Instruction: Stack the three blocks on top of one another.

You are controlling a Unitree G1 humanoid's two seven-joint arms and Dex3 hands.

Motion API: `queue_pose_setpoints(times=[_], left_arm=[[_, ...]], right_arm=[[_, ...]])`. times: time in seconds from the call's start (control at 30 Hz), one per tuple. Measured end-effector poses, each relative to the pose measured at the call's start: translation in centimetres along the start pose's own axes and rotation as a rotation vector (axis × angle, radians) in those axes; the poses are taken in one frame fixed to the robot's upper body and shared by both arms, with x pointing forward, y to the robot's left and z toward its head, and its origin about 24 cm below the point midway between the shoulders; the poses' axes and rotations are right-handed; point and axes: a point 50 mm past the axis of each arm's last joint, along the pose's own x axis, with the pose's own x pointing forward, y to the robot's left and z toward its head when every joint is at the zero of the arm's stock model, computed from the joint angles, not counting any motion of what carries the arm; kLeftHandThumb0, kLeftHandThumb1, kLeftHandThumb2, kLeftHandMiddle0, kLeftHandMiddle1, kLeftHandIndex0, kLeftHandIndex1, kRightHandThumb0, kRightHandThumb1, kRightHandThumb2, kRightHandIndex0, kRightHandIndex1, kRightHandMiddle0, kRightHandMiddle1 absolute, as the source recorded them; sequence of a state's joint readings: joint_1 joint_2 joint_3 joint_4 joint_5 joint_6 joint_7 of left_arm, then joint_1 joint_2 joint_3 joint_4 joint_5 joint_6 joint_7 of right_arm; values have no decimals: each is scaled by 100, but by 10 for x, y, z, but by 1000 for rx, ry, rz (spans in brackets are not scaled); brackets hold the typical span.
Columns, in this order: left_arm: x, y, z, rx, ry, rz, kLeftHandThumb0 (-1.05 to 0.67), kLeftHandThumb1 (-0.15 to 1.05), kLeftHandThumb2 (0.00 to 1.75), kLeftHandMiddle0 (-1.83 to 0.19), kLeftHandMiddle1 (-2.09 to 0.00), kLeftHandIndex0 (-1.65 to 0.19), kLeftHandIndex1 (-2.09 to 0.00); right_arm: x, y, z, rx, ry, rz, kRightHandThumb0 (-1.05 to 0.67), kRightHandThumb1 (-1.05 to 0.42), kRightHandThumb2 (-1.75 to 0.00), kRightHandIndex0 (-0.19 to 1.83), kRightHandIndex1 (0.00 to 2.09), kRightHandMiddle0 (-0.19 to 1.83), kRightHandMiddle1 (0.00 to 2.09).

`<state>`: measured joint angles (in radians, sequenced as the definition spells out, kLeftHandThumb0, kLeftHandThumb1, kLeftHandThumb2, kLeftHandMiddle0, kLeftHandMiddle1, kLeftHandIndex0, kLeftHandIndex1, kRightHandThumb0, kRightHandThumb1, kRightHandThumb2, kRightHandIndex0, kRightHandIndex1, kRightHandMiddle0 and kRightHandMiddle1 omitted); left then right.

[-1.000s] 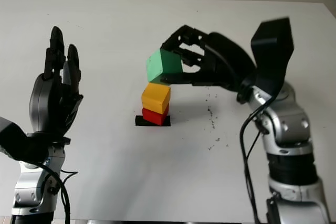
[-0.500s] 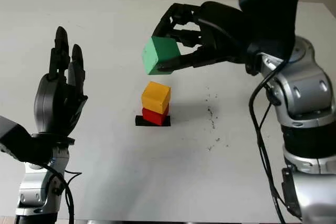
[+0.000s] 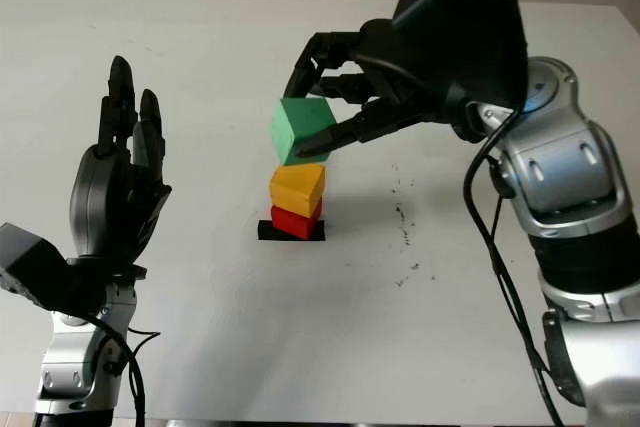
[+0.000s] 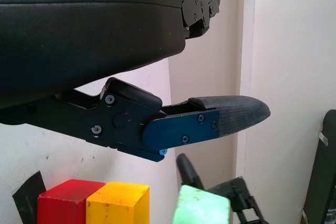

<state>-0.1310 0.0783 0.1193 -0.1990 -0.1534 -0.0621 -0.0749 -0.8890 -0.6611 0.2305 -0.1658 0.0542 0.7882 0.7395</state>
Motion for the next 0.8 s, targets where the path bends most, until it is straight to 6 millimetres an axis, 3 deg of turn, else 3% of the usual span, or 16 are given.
queue_pose_setpoints(times=[0.8], left_arm=[[-1,0,-1,2,4,0,-75,105,57,19,0,19,0]], right_arm=[[8,7,-5,-15,16,34,-48,-95,-5,26,6,30,164]])
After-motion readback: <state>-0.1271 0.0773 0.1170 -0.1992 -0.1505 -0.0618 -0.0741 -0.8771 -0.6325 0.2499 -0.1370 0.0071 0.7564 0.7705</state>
